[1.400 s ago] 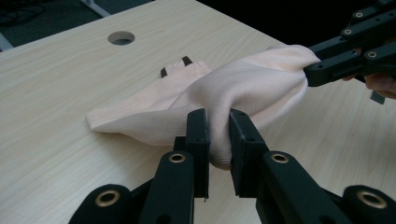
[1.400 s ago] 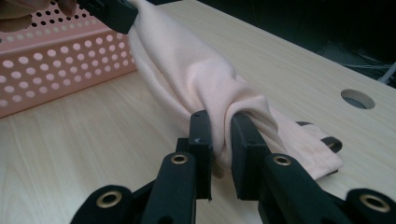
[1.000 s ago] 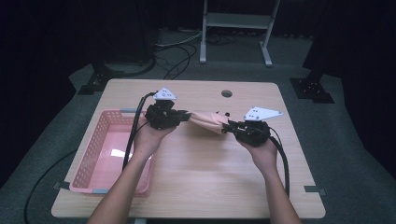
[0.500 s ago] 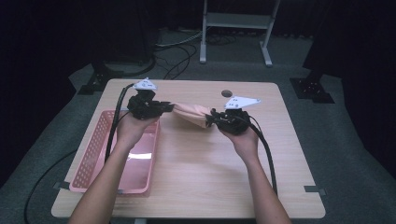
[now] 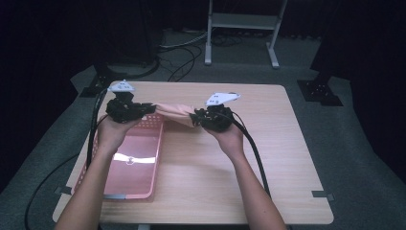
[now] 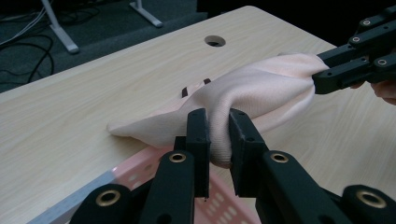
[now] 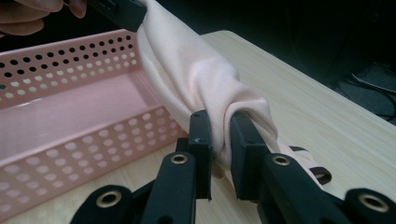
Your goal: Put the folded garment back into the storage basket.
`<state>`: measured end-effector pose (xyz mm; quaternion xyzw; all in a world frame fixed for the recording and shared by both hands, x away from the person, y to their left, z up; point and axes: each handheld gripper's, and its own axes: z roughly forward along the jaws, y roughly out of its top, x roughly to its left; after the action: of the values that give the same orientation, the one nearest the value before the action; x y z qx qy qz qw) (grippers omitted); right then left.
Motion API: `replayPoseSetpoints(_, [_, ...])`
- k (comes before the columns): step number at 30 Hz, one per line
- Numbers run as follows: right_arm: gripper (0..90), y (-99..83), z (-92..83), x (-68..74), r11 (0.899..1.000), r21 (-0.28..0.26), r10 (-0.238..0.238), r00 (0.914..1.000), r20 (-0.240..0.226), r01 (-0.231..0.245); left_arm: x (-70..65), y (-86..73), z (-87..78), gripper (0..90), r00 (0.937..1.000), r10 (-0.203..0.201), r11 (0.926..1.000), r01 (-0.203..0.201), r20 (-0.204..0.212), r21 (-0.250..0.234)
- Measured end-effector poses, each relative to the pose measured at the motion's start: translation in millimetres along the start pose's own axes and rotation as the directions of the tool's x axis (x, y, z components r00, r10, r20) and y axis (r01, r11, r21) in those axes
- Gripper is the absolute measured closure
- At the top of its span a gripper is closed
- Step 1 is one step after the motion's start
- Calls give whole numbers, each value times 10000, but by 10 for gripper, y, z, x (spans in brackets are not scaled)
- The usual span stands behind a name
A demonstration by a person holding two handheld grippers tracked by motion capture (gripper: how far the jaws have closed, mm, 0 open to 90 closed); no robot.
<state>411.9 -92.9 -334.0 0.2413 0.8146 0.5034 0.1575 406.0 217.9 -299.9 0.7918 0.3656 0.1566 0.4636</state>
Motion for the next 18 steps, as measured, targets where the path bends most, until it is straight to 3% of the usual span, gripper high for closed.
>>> replayPoseSetpoints(18, [806, 426, 554, 359, 9977, -101, -681, 9935, -907, 675, 400, -338, -628, 808, 9937, -719, 9959, 667, -865, -615])
